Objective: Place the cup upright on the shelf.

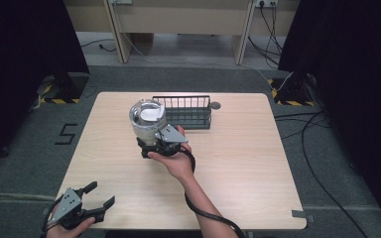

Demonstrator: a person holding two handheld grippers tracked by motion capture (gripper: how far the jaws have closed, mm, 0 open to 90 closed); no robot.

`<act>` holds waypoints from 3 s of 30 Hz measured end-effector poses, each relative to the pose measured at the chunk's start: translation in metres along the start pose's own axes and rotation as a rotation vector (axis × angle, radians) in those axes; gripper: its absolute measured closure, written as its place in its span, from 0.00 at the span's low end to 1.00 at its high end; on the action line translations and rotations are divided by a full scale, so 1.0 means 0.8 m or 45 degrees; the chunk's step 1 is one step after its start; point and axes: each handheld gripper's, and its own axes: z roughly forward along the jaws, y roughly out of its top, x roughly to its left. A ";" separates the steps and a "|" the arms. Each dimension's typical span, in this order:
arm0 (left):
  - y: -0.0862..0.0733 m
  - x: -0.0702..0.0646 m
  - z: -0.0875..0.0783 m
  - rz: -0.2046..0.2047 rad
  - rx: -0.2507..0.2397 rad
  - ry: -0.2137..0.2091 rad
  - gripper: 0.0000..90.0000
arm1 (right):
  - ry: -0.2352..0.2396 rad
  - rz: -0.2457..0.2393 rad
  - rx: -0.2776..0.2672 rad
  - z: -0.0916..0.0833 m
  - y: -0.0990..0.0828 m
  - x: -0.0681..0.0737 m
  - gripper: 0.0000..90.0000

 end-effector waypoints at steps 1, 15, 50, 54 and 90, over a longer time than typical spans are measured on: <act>0.000 0.000 0.000 0.000 0.000 -0.001 0.16 | -0.006 0.006 -0.003 -0.001 0.001 -0.002 0.12; 0.000 -0.001 0.001 -0.004 -0.003 -0.003 0.16 | -0.077 0.020 -0.005 -0.009 0.010 -0.029 0.12; 0.001 -0.008 0.005 0.011 0.007 -0.019 0.16 | -0.211 0.048 0.001 -0.035 0.027 -0.074 0.12; 0.000 -0.007 0.005 0.010 0.006 -0.016 0.16 | -0.220 0.054 -0.005 -0.037 0.029 -0.078 0.12; 0.000 -0.005 0.006 -0.012 -0.002 -0.028 0.16 | -0.315 0.107 -0.019 -0.017 0.068 -0.132 0.12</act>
